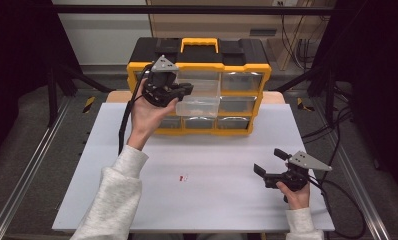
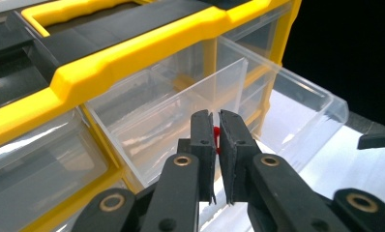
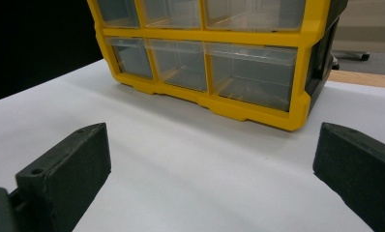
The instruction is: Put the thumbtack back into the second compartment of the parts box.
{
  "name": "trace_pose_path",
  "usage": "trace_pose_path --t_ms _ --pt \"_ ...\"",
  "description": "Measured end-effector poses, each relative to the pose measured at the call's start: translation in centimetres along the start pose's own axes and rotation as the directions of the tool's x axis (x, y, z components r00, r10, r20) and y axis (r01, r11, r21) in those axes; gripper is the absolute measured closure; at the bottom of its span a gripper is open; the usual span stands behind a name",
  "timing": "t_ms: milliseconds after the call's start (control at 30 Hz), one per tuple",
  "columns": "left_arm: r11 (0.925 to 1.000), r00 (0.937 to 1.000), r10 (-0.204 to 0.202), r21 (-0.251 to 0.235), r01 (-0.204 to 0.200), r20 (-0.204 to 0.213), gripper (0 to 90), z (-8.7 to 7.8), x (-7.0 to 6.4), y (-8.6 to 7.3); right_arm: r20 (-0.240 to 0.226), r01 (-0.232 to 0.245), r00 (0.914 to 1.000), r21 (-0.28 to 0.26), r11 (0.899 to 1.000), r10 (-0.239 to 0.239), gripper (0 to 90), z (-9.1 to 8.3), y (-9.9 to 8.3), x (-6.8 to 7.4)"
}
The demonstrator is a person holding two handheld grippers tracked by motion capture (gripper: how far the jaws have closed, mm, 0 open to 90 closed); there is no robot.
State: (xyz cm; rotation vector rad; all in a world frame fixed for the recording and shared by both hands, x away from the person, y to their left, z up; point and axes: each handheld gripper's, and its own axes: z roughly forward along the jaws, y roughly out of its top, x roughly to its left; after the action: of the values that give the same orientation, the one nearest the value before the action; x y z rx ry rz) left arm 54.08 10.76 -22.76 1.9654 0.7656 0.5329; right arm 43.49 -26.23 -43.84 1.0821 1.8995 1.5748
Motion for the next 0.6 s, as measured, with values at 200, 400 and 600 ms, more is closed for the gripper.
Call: trace_pose_path --t_ms 200,400,600 --pt "0.9998 0.9999 -0.010 -0.016 0.009 -0.012 74.1 -0.3 0.0 0.1 -0.003 -0.001 1.0000 0.000 1.000 0.001 0.6 0.0 0.0 0.0" --pt "0.9981 0.9999 -0.001 -0.062 0.000 -0.015 60.0 -1.7 -0.1 0.1 -0.001 -0.003 1.0000 -0.001 1.000 0.003 0.6 -0.1 0.0 0.0" --pt "0.9897 0.9999 -0.005 -0.143 0.002 -0.017 41.0 -3.9 0.1 -0.4 0.001 -0.005 1.0000 -0.004 1.000 0.005 0.6 -0.1 0.1 0.0"
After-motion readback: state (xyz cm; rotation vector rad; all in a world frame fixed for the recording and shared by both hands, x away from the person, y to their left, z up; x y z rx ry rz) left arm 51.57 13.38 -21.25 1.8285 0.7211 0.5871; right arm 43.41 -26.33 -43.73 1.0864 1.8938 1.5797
